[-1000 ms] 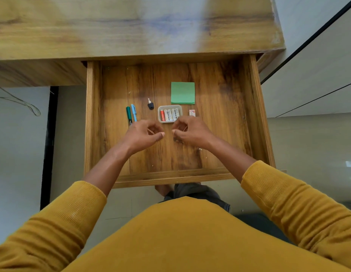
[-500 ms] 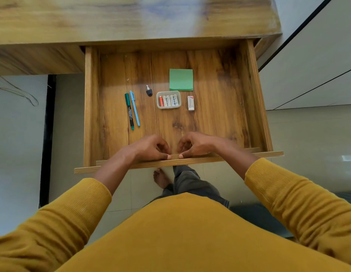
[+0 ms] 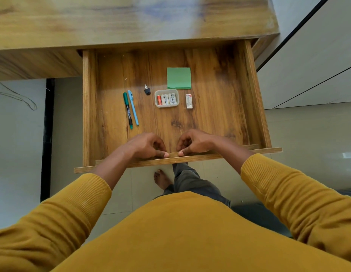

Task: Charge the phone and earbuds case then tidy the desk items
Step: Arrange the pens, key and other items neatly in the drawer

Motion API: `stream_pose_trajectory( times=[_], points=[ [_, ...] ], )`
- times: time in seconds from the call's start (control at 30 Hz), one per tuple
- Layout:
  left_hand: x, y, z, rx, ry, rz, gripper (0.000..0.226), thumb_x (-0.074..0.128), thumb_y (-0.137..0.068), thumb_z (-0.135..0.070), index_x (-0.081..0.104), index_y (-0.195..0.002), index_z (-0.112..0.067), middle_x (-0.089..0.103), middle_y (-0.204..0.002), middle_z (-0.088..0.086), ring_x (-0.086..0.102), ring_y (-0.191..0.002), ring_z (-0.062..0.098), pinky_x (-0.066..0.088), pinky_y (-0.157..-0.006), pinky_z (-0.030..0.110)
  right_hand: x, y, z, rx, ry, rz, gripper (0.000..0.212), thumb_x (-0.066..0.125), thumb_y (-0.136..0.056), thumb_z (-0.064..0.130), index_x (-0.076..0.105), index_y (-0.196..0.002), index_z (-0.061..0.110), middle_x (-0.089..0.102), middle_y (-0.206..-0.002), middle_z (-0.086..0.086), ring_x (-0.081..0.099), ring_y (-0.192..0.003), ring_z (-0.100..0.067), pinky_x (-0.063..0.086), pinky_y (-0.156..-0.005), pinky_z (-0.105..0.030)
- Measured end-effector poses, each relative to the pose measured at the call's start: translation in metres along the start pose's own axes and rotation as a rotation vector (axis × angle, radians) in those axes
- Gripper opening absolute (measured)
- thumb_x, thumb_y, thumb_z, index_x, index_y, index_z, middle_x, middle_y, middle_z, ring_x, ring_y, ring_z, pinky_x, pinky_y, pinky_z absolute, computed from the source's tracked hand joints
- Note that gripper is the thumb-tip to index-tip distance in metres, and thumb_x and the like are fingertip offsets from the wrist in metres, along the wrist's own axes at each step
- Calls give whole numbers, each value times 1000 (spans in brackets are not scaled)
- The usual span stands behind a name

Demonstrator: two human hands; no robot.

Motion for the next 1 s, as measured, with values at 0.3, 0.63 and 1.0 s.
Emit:
stream_pose_trajectory(
  times=[0.3,0.63,1.0],
  points=[
    [-36,-7,-18,59,37,-113,39,68,-94,-63,77,-110,-30,72,-110,-10,66,-100,9,59,-88,36,-37,-16,12,8,25,-52,12,81,-91,33,78,-99,26,73,-100,5,66,-96,-11,51,-80,-30],
    [-56,-1,-23,149,-72,-173,54,87,-81,-51,68,-128,-33,68,-121,-9,65,-106,12,59,-94,40,-75,-5,32,-65,41,-244,20,83,-86,46,76,-100,34,71,-106,11,67,-102,-9,59,-89,-38],
    [-63,2,-29,184,-136,-213,42,86,-82,-50,75,-120,-36,69,-123,-11,64,-104,8,58,-89,37,-61,9,30,-133,99,-205,26,88,-80,31,78,-104,32,70,-104,11,68,-97,-10,62,-88,-44]
  ],
)
Point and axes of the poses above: each hand's wrist, its own y-axis away from the middle knuckle, its own x-axis out of the palm, z = x × y, the point moved 3 cm from there along -y, towards the middle knuckle
